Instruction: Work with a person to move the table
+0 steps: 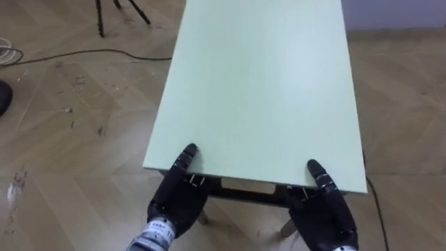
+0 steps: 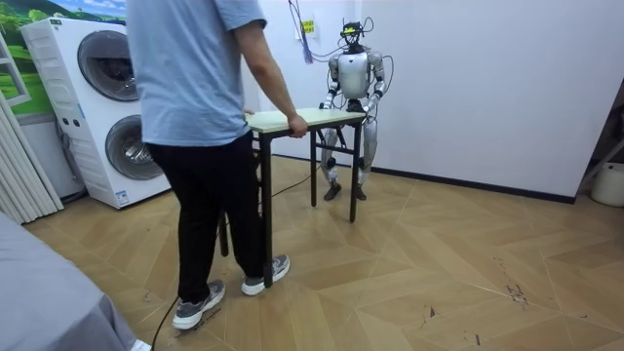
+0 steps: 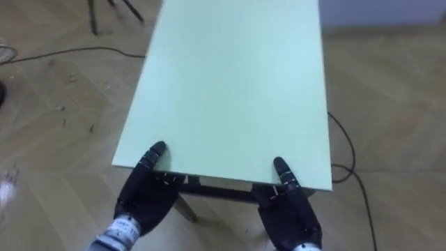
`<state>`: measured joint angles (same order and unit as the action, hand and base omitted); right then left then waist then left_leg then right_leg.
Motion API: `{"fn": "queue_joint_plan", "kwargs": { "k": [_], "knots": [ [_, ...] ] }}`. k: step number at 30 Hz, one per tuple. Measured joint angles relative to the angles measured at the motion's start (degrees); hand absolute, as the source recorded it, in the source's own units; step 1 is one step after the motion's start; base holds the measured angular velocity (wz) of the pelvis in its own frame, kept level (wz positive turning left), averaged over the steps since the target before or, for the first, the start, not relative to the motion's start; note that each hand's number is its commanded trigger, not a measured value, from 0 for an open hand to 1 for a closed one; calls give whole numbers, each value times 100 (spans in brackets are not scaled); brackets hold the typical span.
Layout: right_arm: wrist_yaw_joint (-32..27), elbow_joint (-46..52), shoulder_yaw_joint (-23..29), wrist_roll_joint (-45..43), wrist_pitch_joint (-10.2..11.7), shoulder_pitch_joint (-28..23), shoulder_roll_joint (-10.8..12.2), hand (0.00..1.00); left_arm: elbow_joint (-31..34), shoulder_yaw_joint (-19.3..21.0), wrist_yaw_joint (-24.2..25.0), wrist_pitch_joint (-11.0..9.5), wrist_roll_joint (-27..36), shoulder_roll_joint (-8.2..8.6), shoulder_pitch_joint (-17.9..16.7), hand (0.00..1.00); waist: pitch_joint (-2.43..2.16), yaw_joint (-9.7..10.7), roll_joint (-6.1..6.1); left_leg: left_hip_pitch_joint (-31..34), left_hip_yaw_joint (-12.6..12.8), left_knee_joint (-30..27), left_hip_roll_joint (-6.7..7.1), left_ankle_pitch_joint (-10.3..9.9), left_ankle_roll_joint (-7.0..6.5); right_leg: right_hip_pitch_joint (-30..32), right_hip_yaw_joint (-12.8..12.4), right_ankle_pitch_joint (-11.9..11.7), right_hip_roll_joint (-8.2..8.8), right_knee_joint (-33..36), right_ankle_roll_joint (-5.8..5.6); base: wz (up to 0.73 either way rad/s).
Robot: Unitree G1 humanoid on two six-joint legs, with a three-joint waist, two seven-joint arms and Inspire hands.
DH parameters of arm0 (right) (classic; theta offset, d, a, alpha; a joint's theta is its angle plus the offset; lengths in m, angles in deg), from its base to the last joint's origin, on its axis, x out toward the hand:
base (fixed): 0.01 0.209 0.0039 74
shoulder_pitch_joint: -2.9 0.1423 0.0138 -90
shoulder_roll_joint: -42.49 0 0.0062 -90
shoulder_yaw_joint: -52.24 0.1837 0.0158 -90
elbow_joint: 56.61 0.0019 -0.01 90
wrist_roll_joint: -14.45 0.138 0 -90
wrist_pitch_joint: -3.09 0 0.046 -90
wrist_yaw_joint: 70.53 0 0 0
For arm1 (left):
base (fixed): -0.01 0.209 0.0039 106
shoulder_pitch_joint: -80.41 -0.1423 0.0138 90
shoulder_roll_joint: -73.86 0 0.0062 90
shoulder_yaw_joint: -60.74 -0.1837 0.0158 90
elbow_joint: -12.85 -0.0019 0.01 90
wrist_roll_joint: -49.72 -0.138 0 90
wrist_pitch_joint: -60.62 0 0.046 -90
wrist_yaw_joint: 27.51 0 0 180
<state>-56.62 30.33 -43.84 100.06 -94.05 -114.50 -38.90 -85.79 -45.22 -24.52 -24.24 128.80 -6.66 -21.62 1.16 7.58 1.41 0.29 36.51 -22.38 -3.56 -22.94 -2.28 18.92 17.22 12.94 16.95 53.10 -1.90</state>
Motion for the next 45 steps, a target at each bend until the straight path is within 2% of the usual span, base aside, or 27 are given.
{"fn": "queue_joint_plan", "kwargs": {
  "k": [2,3,4,5,6,8,9,12,15,17,21,23,25,26,28,30,31,33,34,35,36,38,40,42,43,44,45],
  "knots": [
    [-5,12,-138,62,90,-17,-84,100,23,10,17,7,2,14,-69,100,9,-109,-79,-19,187,-147,102,-26,-47,-327,-142,354,-58,85,-57,-17],
    [-26,-15,-305,112,177,16,-153,100,33,13,12,-10,4,-33,-129,100,84,-246,-162,95,12,-434,130,-40,-145,-329,-359,417,-227,-256,-103,-70],
    [-53,-34,-360,112,202,26,-201,100,34,13,8,-15,3,-42,-171,100,72,-340,-146,321,-310,-595,164,-5,-265,-383,-512,415,-357,-445,-105,-91],
    [-53,-32,-362,176,211,53,-293,100,60,-14,23,-21,-3,-3,-208,100,-24,-500,-28,820,-1109,-311,456,225,-443,-428,-825,407,-676,-1130,-129,-64],
    [-46,-5,-340,189,212,195,-235,100,244,-7,15,-86,-6,-12,-170,100,-48,-540,-8,1370,-1196,-39,639,562,-795,-367,-944,564,-735,-1309,-252,-32],
    [-46,10,-346,258,275,116,-117,100,360,-56,2,-105,-75,-243,-31,100,-69,-483,-484,1455,-442,-134,718,619,-906,-547,-908,943,-498,-744,-359,31],
    [-66,54,-405,336,290,103,-132,100,473,-38,-23,-110,-101,-276,-55,100,-57,-561,-599,1487,-212,-147,696,623,-939,-818,-937,1039,-529,-786,-366,9],
    [-161,58,-542,339,421,279,-251,100,571,10,-28,-146,-95,-275,-162,100,-16,-922,-492,1560,-1,-133,550,646,-986,-1474,-922,1074,-825,-1791,-350,-79],
    [-279,47,-642,329,473,631,-342,100,571,228,-30,-149,-90,-77,-203,100,-5,-1079,-276,2040,-127,-471,329,751,-1066,-1574,-927,1240,-992,-2796,-232,-77],
    [-277,-3,-697,331,610,685,-331,100,570,205,-58,-157,-41,-46,-228,100,-12,-1030,-172,2211,-308,-539,269,907,-1079,-1483,-941,1251,-1099,-2825,-199,-1],
    [-271,-119,-777,360,754,592,-263,100,565,92,-131,-192,-33,-88,-320,100,-2,-965,-145,2348,-590,-543,91,1300,-1056,-1387,-1048,1151,-1416,-2752,58,19],
    [-276,-172,-799,356,839,564,-263,100,563,58,-160,-151,-50,-116,-336,100,7,-1000,-130,2358,-755,-482,39,1559,-841,-1385,-982,1010,-1514,-2785,168,11],
    [-280,-201,-802,364,919,538,-187,100,557,47,-199,-137,-93,-83,-327,100,15,-1015,-168,2353,-956,-89,140,2048,71,-1365,-868,715,-1513,-3038,264,18],
    [-277,-193,-802,364,962,572,-199,100,559,55,-195,-139,-98,-56,-294,100,42,-979,-216,2389,-1167,67,154,2300,764,-1290,-696,427,-1397,-3275,358,-10],
    [-328,-216,-851,368,953,603,-223,100,548,105,-72,-62,23,-120,-367,100,29,-1058,-186,2380,-1335,-1190,-349,1678,464,-1280,-541,156,-1503,-3481,471,-23],
    [-327,-216,-843,353,960,597,-166,100,519,169,-4,20,-30,-83,-375,100,26,-1006,-115,2098,-1786,-2460,-1087,1063,477,-1164,-267,8,-1616,-3458,577,16],
    [-327,-214,-838,340,962,598,-144,100,520,193,0,28,-80,-68,-375,100,24,-933,-114,1974,-1929,-2579,-1237,1016,502,-1076,-201,7,-1613,-3394,583,41],
    [-327,-206,-828,259,1035,620,-111,100,521,217,1,33,-126,-12,-332,100,6,-788,-61,1133,-2161,-2365,-1833,1068,608,-711,-116,2,-1593,-3075,590,25],
    [-327,-206,-819,253,1037,620,-120,100,521,217,1,36,-145,-3,-325,100,0,-775,-49,831,-2208,-2167,-1920,1157,679,-625,-115,2,-1581,-2994,589,0],
    [-327,-198,-793,253,1031,624,-139,100,521,218,-3,38,-223,38,-299,100,-2,-760,-3,257,-2309,-1684,-1976,1704,731,-433,-81,12,-1537,-2770,572,13],
    [-328,-198,-758,259,1012,654,-172,100,512,226,-18,38,-227,40,-240,100,19,-598,31,2,-2459,-1094,-1847,1665,1025,-250,68,13,-1407,-2515,533,34],
    [-266,-184,-747,263,980,549,-164,100,497,210,-83,64,-276,5,-184,100,20,-366,5,-83,-2395,-456,-1566,1651,1039,-135,0,-148,-1215,-2458,464,78],
    [-249,-126,-703,274,893,475,-149,100,504,209,-102,65,-300,-27,-177,100,6,-270,96,-267,-2178,131,-1447,1621,1077,-124,-60,-282,-1141,-2635,397,38],
    [-259,-127,-589,352,797,634,-121,100,510,207,-114,68,-302,-18,-6,100,30,-337,256,-241,-2152,690,-1236,1073,1097,75,-251,-391,-1046,-2724,254,-3],
    [-262,-127,-542,370,777,667,-117,100,510,185,-138,69,-309,-15,69,100,23,-337,275,-172,-2126,872,-1140,966,1049,177,-346,-413,-1007,-2657,218,18],
    [-263,-125,-410,396,742,704,-79,100,481,119,-213,64,-350,12,256,100,29,-335,258,-64,-2011,1272,-868,850,1030,437,-556,-455,-848,-2314,151,33],
    [-281,-125,-262,413,696,729,-58,100,374,32,-250,9,-376,41,448,100,57,-345,122,-135,-1915,1390,-525,929,1048,1078,-675,-621,-478,-1217,219,30]
  ]
}}
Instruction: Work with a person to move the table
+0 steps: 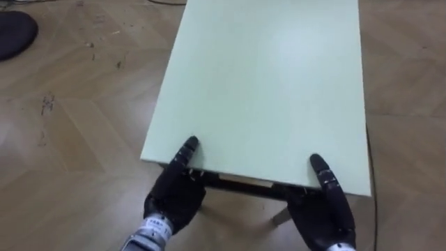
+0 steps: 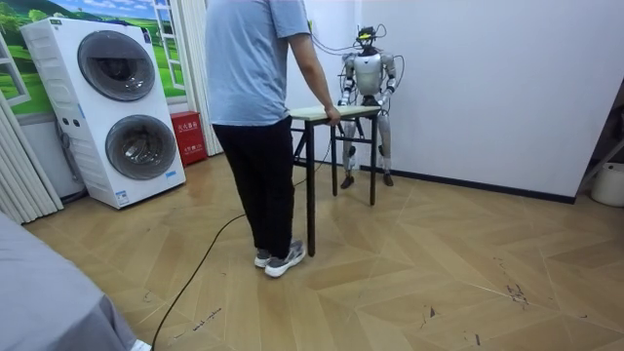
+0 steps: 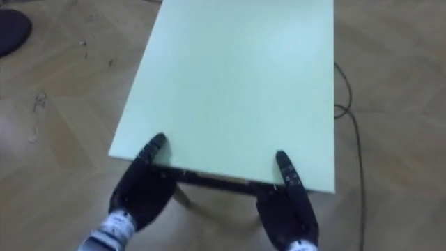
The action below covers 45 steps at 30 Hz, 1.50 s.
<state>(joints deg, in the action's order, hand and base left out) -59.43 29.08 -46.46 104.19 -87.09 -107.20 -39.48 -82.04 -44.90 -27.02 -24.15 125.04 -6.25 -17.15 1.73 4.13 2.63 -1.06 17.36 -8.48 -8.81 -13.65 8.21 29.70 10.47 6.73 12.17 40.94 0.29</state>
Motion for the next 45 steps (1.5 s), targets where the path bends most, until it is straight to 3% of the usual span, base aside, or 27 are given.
{"fn": "queue_joint_plan", "kwargs": {
  "k": [1,2,3,4,5,6,7,8,10,11,12,13,14,15,16,17,18,21,24,27,32,40,45],
  "knots": [
    [-12,-6,54,-15,-10,2,28,100,-117,-53,13,-68,34,40,70,100,56,21,-17,-33,-36,-65,95,-12,-86,374,-24,-26,108,444,26,-9],
    [-36,-8,61,-183,-35,-24,100,100,-161,-98,49,-189,104,46,0,100,16,-44,65,103,-96,-343,58,-90,-130,522,17,-114,-247,-334,-35,-18],
    [-10,29,37,-327,-43,-76,205,100,-155,-99,212,-213,211,-77,-76,100,8,-39,5,304,-233,-650,175,-199,-189,473,118,-890,-495,-1319,96,-7],
    [33,35,-13,-385,-4,-121,241,100,-183,-127,246,-212,285,-93,-98,100,-5,0,-20,352,-187,-764,311,-341,-267,422,299,-1157,-480,-1469,461,0],
    [172,69,-24,-446,106,-84,169,100,-218,-126,300,-232,340,52,-137,100,-5,-18,100,348,34,-1004,358,-681,-306,372,669,-990,-350,-1537,669,-25],
    [104,1,-30,-492,155,75,170,100,-269,-92,296,-229,392,119,-159,100,-11,-49,113,446,151,-1264,428,-780,-350,371,926,-1031,-204,-1540,756,-41],
    [42,-14,-25,-492,165,119,158,100,-290,-99,278,-212,397,134,-188,100,-13,-20,102,472,208,-1353,477,-794,-384,348,999,-1058,-121,-1558,785,-9],
    [-8,-25,-16,-484,158,117,102,100,-310,-115,269,-188,396,169,-177,100,-21,115,113,498,351,-1371,541,-831,-456,282,1075,-1161,10,-1639,729,39],
    [22,-22,-7,-458,142,-38,114,100,-311,-161,246,-183,383,166,-216,100,-29,269,74,574,253,-1415,647,-768,-596,71,1152,-1463,131,-2000,594,50],
    [28,-22,-13,-465,127,-111,142,100,-321,-170,246,-182,383,152,-280,100,-35,381,61,582,185,-1440,694,-740,-713,-72,1118,-1656,169,-2209,407,45],
    [28,-23,-8,-451,142,-186,149,100,-379,-214,244,-182,383,153,-271,100,-39,474,79,626,131,-1473,742,-717,-855,-177,784,-1826,178,-2339,-29,52],
    [28,-22,-5,-434,152,-226,151,100,-410,-240,245,-182,381,149,-250,100,-40,527,83,669,134,-1525,740,-713,-915,-195,542,-1871,181,-2295,-208,65],
    [48,-23,-2,-428,184,-349,168,100,-456,-277,225,-180,265,171,-226,100,-29,546,112,747,162,-1647,648,-713,-972,-198,237,-1515,166,-1727,-302,63],
    [78,-22,-3,-424,201,-474,220,100,-462,-275,222,-179,132,192,-240,100,-30,543,117,776,150,-1670,568,-677,-991,-282,105,-905,144,-1052,-308,57],
    [95,-23,-10,-395,211,-518,204,100,-462,-285,223,-179,119,181,-242,100,-30,539,117,796,119,-1663,550,-649,-996,-383,43,-635,119,-813,-317,34],
    [100,-23,-29,-296,252,-543,195,100,-460,-297,224,-180,115,159,-239,100,-29,494,120,844,66,-1649,553,-605,-1015,-593,10,-239,89,-598,-387,16],
    [99,-22,-144,-238,327,-546,193,100,-448,-308,223,-180,89,151,-237,100,-29,442,122,882,48,-1648,565,-575,-1037,-789,-7,-50,65,-657,-478,8],
    [95,-22,-365,-67,590,-591,145,100,-444,-309,217,-191,-12,168,-260,100,-35,169,106,824,34,-1540,621,-503,-1026,-1108,130,-44,-24,-1258,-477,-7],
    [92,0,-520,6,745,-579,64,100,-367,-298,210,-204,-54,124,-287,100,-37,9,90,738,35,-1238,654,-311,-1018,-1273,175,-192,-104,-1707,-370,-2],
    [50,66,-630,13,760,-579,-2,100,-39,-247,142,-271,-52,18,-578,100,-45,-22,35,642,12,-962,629,-152,-963,-1480,251,-380,-268,-2184,-338,0],
    [11,57,-685,20,682,-581,-75,100,9,-217,134,-313,-45,38,-775,100,-40,-243,21,526,-122,-800,572,-100,-913,-1711,373,-423,-378,-2454,-336,8],
    [38,58,-815,-37,781,-573,-81,100,110,-234,136,-343,78,-127,-841,100,-43,-508,40,773,-759,-810,554,-38,-835,-1956,881,-296,-369,-2630,-374,44],
    [86,57,-846,-47,784,-502,-74,100,184,-260,155,-567,-60,-84,-840,100,-40,-586,101,1169,-1210,-1037,547,35,-768,-2050,1365,-131,-315,-2613,-341,64]
  ]
}}
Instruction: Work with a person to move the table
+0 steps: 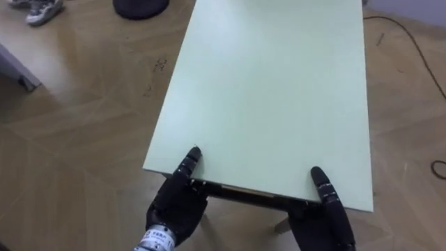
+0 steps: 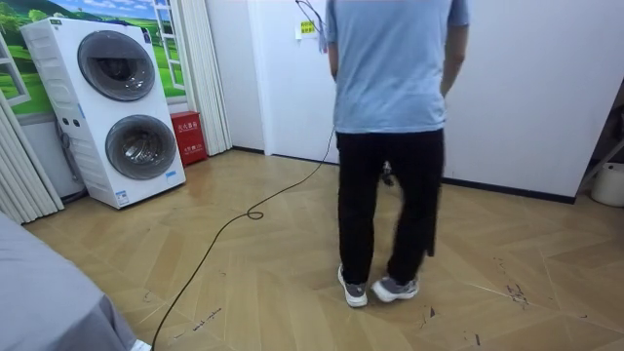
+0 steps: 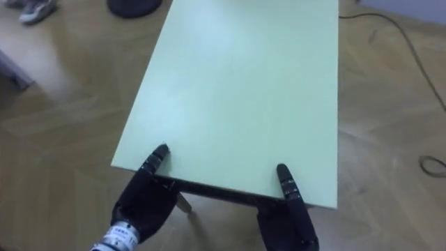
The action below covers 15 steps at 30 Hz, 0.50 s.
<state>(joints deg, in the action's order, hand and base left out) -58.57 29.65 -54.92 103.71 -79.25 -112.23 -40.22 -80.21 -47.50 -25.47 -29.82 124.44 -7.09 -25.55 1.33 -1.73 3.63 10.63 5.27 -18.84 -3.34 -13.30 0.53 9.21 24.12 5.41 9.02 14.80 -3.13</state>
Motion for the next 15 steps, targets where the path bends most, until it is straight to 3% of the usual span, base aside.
{"fn": "queue_joint_plan", "kwargs": {
  "k": [1,2,3,5,7,9,11,12,15],
  "knots": [
    [0,-1,0,5,6,-5,1,100,-1,-7,0,-1,-10,11,-1,100,2,26,17,25,45,-10,-10,23,-2,-49,97,27,19,2,-4,95],
    [0,-7,-4,38,14,-12,1,100,-3,-14,-3,-1,7,27,2,100,1,108,30,73,293,1,-47,111,-24,-144,325,80,72,12,-6,108],
    [0,-12,-5,60,11,-14,8,100,-3,-26,-3,0,5,21,6,100,2,181,29,82,604,13,-98,189,-56,-247,374,143,102,9,-26,109],
    [-4,-26,-3,80,-6,-13,13,100,-10,-33,-5,5,10,-26,16,100,5,180,23,103,753,20,-129,292,-53,-350,391,231,109,11,-40,85],
    [-13,-24,-4,92,-22,-5,-13,100,-5,-33,-4,21,16,-51,18,100,1,162,37,207,924,58,-175,425,-55,-385,643,271,114,6,-3,80],
    [-13,25,5,81,2,-5,-40,100,5,-35,-4,28,12,-50,49,100,0,197,33,310,1420,306,-206,774,-131,-404,1025,370,157,-4,42,104],
    [-31,40,24,37,33,45,-51,100,47,-35,-4,31,16,-35,46,100,-1,159,35,322,1659,437,-235,939,-165,-416,1240,412,205,-9,93,63],
    [-60,42,41,38,32,89,-60,100,69,-24,-5,30,16,2,32,100,-4,111,39,326,1850,423,-303,949,-179,-445,1387,453,210,19,119,41],
    [-87,55,50,17,44,181,-87,100,80,-10,-5,2,30,70,23,100,-6,54,45,377,1987,394,-332,995,-237,-519,1591,576,230,188,108,45]
  ]
}}
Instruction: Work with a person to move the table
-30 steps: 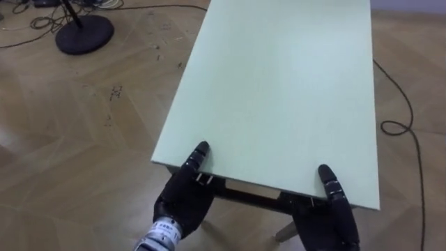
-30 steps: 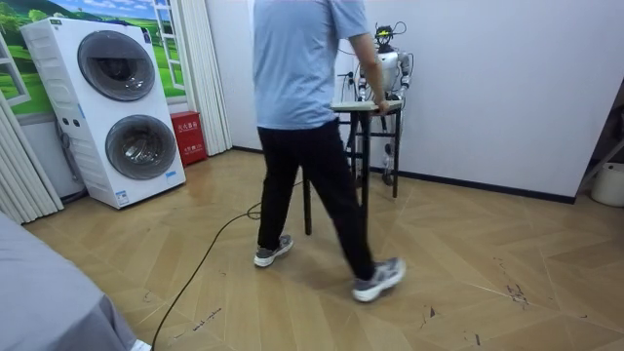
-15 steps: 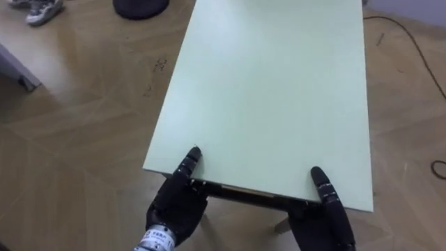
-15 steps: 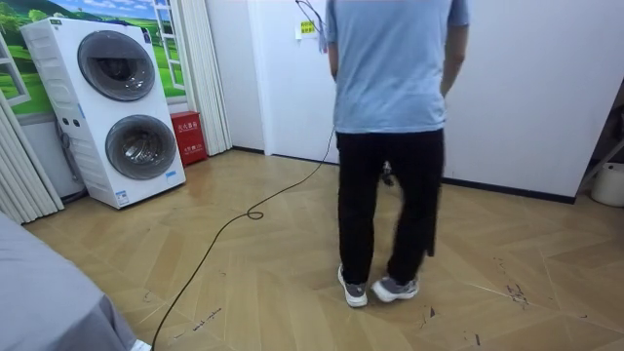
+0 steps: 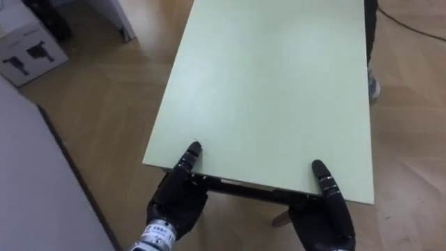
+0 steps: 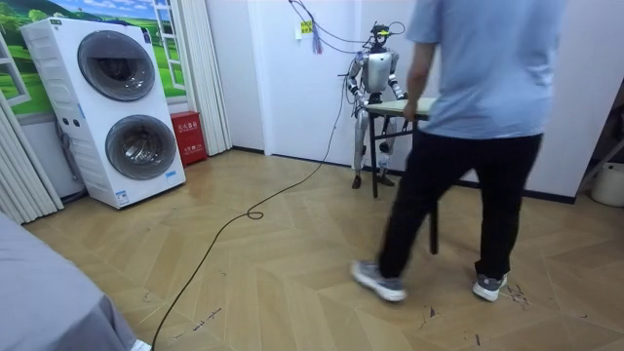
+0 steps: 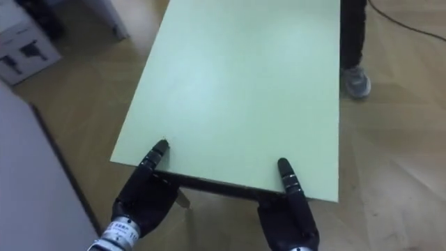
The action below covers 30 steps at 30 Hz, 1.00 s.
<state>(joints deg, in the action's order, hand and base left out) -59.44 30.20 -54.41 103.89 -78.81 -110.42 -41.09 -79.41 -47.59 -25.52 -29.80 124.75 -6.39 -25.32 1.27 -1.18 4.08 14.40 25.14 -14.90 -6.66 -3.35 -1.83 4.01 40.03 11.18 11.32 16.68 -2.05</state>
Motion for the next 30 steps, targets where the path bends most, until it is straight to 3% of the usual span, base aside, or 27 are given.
{"fn": "queue_joint_plan", "kwargs": {
  "k": [4,7,8,9,10,11,12,13,14,15,16,18,19,20,21,22,23,24,25,26,30],
  "knots": [
    [-52,15,7,-154,2,107,-27,100,0,11,0,-39,116,-3,-2,100,-2,-88,5,52,-31,-4,66,7,-6,-1,135,83,69,152,-39,25],
    [-177,17,-2,-178,-3,148,-31,100,-4,-1,-58,-58,142,13,-9,100,14,-102,32,-22,-195,40,143,10,-39,21,62,89,212,560,-49,29],
    [-269,16,-10,-180,-26,149,-25,100,-6,-18,-133,-88,146,41,-18,100,56,-86,65,-121,-384,41,110,4,-52,232,-226,127,363,1153,-76,32],
    [-343,22,-16,-241,-57,153,33,100,-8,-49,-156,-168,170,19,-28,100,56,-78,54,-99,-671,0,130,-15,-28,471,-919,261,234,976,-71,28],
    [-370,32,-27,-281,-61,188,74,100,-6,-40,-156,-223,191,7,-28,100,54,-96,28,-31,-704,-53,166,-33,-15,596,-1112,217,157,676,-34,41],
    [-432,56,-20,-379,-50,242,130,100,-23,-8,-178,-265,217,19,-21,100,49,-65,53,177,-686,-312,234,-143,0,774,-1130,65,264,641,41,25],
    [-438,63,-8,-427,-37,264,51,100,-28,-27,-192,-262,242,81,-73,100,47,-124,107,265,-427,-804,110,-439,-58,839,-943,68,363,744,63,23],
    [-455,63,-30,-431,-38,268,36,100,-26,-36,-177,-261,274,92,-121,100,43,-131,112,232,-312,-997,34,-585,-70,835,-886,68,392,774,63,0],
    [-469,63,-34,-428,-27,274,37,100,-21,-53,-145,-259,325,120,-188,100,39,-194,119,105,-86,-1165,-38,-863,-24,793,-689,70,464,885,59,11],
    [-510,63,-42,-426,1,303,48,100,-22,-47,-154,-258,325,156,-184,100,43,-217,128,102,36,-1156,-62,-1043,-96,806,-563,91,512,1093,25,28],
    [-534,63,-42,-428,8,311,68,100,-21,-46,-168,-258,324,153,-173,100,49,-209,106,103,102,-1146,-51,-1087,-148,800,-512,117,578,1201,-18,65],
    [-575,63,-6,-441,24,307,78,100,-22,-82,-266,-263,368,151,-161,100,55,-32,49,77,-7,-1106,178,-1129,-326,835,-671,138,875,1681,-113,82],
    [-595,63,3,-442,15,304,78,100,-22,-93,-282,-263,387,137,-162,100,57,20,45,69,-97,-1099,268,-1144,-355,856,-788,132,933,1804,-122,83],
    [-605,63,5,-442,1,289,63,100,-22,-123,-285,-263,413,112,-161,100,59,141,39,76,-336,-1096,440,-1155,-431,878,-1084,132,993,1974,-132,100],
    [-605,63,4,-433,-5,259,51,100,-22,-131,-284,-264,403,101,-159,100,64,263,31,65,-591,-1095,584,-1157,-498,914,-1491,158,987,2077,-181,108],
    [-605,63,8,-417,-15,236,39,100,-21,-148,-284,-269,403,91,-159,100,60,299,22,56,-751,-1096,663,-1158,-521,913,-1740,235,916,2040,-242,91],
    [-609,63,9,-407,-54,232,31,100,-21,-176,-284,-307,425,56,-159,100,60,335,21,58,-1092,-1108,773,-1153,-540,897,-2180,415,624,1748,-296,71],
    [-620,63,5,-412,-64,234,47,100,-12,-180,-284,-360,424,52,-159,100,60,348,19,72,-1339,-1128,860,-1146,-552,880,-2503,452,304,1351,-304,71],
    [-621,63,0,-410,-62,233,86,100,-5,-185,-284,-379,413,46,-157,100,58,387,1,92,-1421,-1158,901,-1146,-552,887,-2609,407,153,1174,-327,94],
    [-626,63,0,-400,-53,210,99,100,-6,-216,-295,-384,402,44,-154,100,51,488,6,103,-1609,-1160,997,-1139,-560,793,-2635,438,131,1176,-323,91],
    [-694,62,-46,-351,-56,218,103,100,-6,-203,-316,-388,396,2,-148,100,61,293,-107,15,-1732,-1056,1037,-1124,-542,506,-2465,471,118,1013,-370,43]
  ]
}}
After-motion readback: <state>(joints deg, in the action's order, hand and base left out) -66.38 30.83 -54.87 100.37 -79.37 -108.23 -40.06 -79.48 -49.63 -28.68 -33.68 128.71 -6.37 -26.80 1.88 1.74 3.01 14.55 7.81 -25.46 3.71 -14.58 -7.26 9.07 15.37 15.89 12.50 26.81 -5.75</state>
